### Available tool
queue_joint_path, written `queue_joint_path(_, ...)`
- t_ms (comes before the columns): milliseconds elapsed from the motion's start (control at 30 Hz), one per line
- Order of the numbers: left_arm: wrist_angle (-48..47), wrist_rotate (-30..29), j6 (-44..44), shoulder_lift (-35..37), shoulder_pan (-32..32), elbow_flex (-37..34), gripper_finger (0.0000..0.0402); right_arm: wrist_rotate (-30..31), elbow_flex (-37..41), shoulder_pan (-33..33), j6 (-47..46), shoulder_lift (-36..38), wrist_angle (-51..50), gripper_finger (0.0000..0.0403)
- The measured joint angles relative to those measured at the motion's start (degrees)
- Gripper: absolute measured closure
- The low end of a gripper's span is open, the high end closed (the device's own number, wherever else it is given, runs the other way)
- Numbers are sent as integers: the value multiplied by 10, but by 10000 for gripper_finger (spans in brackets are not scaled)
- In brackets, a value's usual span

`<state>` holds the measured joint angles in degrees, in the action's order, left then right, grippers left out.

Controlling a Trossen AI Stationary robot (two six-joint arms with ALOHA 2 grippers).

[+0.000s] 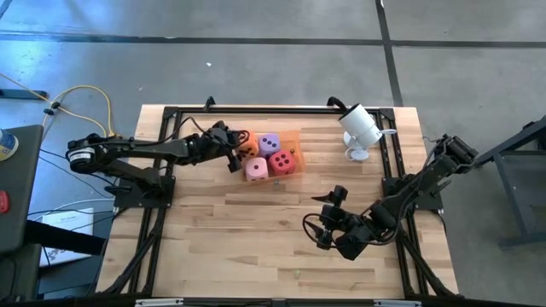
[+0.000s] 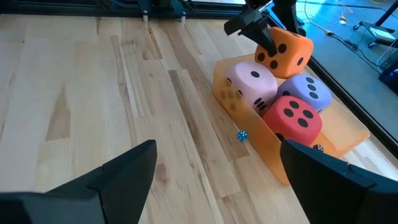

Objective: Pick & Place Dice
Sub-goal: Put the large orange dice in the orange bin, then put the light blue dice in the orange bin

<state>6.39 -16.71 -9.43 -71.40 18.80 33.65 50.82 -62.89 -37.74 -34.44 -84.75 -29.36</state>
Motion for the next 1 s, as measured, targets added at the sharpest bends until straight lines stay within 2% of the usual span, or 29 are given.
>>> queue_joint_path(200,0,1,-20,0,-10,0,82,0,0,0,0,0,0,69)
queue_joint_path(300,1,4,-58,0,-18,0,73,0,0,0,0,0,0,69)
queue_joint_path(633,9,-49,-78,-20,-52,0,14,0,0,0,0,0,0,69)
queue_joint_path(867,51,-88,-122,-40,-65,0,8,0,0,0,0,0,0,69)
queue_joint_path(1000,67,-130,-153,-36,-85,0,8,0,0,0,2,0,-1,69)
